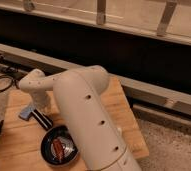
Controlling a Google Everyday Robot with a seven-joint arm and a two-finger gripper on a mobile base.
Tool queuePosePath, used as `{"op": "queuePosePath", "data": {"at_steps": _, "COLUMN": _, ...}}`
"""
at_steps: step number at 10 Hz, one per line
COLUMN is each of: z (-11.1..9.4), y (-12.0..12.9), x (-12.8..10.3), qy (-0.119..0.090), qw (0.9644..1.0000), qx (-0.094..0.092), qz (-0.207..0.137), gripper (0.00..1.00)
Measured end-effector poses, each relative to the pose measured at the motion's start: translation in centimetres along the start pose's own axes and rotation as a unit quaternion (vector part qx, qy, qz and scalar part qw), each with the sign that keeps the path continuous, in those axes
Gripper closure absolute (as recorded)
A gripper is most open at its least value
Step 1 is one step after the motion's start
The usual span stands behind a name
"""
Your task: Push the eraser across the table
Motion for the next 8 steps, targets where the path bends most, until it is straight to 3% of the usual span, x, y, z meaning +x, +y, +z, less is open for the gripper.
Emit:
{"op": "queuePosePath", "data": {"at_steps": 2, "z": 0.2, "y": -0.2, "x": -0.1, "qy": 0.005, "qw": 1.0000, "qx": -0.006, "qz": -0.005, "gripper": 1.00}}
{"op": "queuePosePath", "data": {"at_steps": 5, "z": -0.1, "y": 2.4, "x": -0.4, "qy": 0.010, "qw": 0.9997, "qx": 0.000, "qz": -0.020, "gripper": 1.00}}
{"op": "queuePosePath", "data": {"at_steps": 8, "z": -0.3, "y": 2.6, "x": -0.8, "qy": 0.012, "qw": 0.9995, "qx": 0.006, "qz": -0.028, "gripper": 1.00}}
